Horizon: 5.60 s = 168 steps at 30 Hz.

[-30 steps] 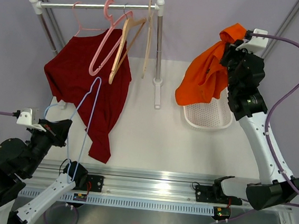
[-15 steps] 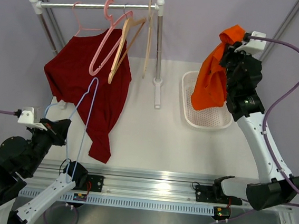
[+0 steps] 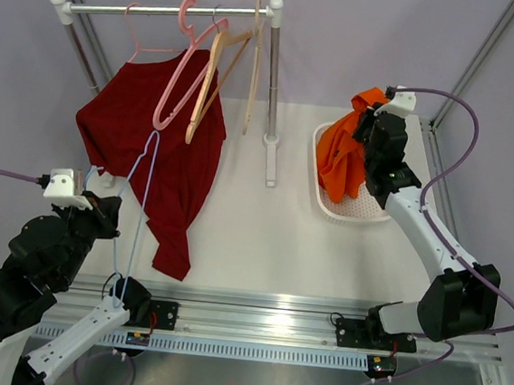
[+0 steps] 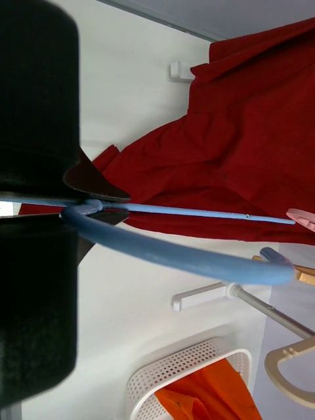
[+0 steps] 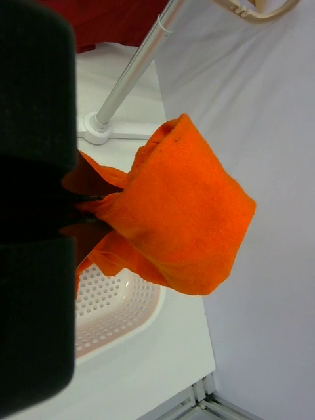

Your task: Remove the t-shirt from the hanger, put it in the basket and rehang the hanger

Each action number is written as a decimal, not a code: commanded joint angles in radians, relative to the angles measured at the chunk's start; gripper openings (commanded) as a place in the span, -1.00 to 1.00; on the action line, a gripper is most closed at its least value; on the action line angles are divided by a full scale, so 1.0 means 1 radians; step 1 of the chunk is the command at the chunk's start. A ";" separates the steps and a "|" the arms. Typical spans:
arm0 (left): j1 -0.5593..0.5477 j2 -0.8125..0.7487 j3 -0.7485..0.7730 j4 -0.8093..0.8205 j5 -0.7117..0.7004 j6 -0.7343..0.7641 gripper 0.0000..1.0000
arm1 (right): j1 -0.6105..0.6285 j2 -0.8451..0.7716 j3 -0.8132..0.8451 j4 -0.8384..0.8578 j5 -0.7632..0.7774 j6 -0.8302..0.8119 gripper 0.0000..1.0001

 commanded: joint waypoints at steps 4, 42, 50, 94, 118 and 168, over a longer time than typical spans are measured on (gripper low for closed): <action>0.001 0.073 0.033 0.062 -0.093 0.021 -1.00 | -0.033 -0.020 -0.218 0.129 0.120 0.162 -0.86; 0.440 0.740 0.369 0.431 0.546 0.363 -1.00 | -0.034 -0.512 -0.436 -0.050 -0.222 0.266 0.99; 0.561 0.932 0.533 0.474 0.790 0.256 -1.00 | -0.034 -0.503 -0.444 -0.035 -0.253 0.273 0.99; 0.510 1.362 0.845 0.583 0.602 0.183 -0.11 | -0.034 -0.500 -0.458 0.000 -0.336 0.299 0.99; 0.633 0.949 0.481 0.594 0.430 0.225 0.57 | -0.034 -0.550 -0.473 0.013 -0.396 0.325 0.99; 0.684 0.974 0.510 0.764 0.562 0.082 -1.00 | 0.115 -0.501 -0.381 0.000 -0.446 0.276 0.89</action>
